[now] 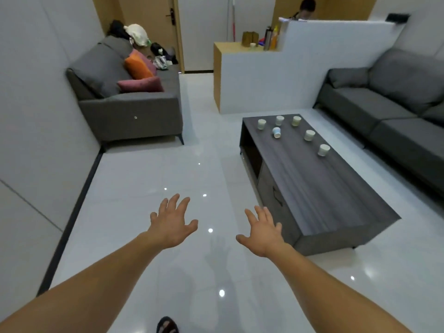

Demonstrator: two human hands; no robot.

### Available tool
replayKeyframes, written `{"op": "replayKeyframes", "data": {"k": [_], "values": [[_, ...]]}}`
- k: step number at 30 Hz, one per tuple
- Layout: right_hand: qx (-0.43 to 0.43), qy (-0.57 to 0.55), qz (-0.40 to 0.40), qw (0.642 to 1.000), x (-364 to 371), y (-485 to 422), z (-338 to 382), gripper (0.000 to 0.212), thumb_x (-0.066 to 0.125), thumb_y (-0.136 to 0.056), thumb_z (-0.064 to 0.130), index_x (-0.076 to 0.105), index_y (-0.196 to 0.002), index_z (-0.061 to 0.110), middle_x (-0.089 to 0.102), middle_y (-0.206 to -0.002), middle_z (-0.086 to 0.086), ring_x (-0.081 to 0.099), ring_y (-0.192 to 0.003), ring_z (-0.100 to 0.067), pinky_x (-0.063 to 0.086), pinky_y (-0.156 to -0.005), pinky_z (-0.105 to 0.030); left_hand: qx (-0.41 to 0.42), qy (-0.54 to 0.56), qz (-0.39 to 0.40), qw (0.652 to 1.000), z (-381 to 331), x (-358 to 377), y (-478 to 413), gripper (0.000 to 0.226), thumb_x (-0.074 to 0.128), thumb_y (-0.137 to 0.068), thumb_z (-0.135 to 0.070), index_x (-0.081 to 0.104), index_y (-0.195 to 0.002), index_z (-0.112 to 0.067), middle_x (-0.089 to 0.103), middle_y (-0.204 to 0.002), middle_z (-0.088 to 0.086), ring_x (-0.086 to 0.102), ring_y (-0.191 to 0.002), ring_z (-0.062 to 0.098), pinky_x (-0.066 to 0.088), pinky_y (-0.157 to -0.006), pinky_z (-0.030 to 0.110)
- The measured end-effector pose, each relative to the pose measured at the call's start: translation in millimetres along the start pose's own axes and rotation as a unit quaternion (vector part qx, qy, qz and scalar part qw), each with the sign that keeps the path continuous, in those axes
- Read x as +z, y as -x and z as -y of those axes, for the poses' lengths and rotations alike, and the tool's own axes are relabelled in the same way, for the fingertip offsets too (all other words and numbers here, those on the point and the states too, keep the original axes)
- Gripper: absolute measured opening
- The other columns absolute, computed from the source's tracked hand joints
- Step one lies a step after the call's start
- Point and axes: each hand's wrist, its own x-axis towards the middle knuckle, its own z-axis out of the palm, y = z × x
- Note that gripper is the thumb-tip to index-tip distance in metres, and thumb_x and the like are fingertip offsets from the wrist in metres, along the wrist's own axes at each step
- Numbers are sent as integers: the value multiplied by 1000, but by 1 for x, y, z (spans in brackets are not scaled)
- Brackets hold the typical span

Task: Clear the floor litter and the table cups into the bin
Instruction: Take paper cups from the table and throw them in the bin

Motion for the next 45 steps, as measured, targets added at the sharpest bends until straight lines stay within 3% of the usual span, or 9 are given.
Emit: {"op": "replayKeyframes", "data": {"k": [10,22,34,45], "values": [[105,-11,-19,994,-68,-148,-41,88,50,-90,61,2,-156,30,-12,-163,3,-17,-148,-23,6,-115,-62,89,12,22,996,-39,-29,-212,74,40,-91,-58,8,-151,-31,-1,-160,-3,-2,-147,26,15,-114,51],[159,-44,-23,986,-130,-321,-66,88,51,-89,60,4,-156,29,-9,-163,3,-15,-149,-22,6,-116,-61,196,-42,43,979,-104,-71,-433,75,39,-91,-59,9,-152,-27,4,-160,1,2,-146,29,17,-114,53],[159,-56,2,986,-206,-524,-167,88,53,-89,57,3,-156,28,-6,-163,1,-13,-149,-23,9,-116,-61,168,-44,54,983,-192,-92,-639,75,42,-90,-58,13,-151,-26,12,-159,0,8,-146,26,20,-114,53],[252,-91,24,963,-243,-672,-230,89,56,-89,56,4,-156,28,-6,-163,1,-10,-149,-22,10,-116,-61,277,-46,117,953,-276,-87,-842,77,47,-88,-57,15,-151,-25,18,-157,1,13,-145,24,24,-113,51]]}}
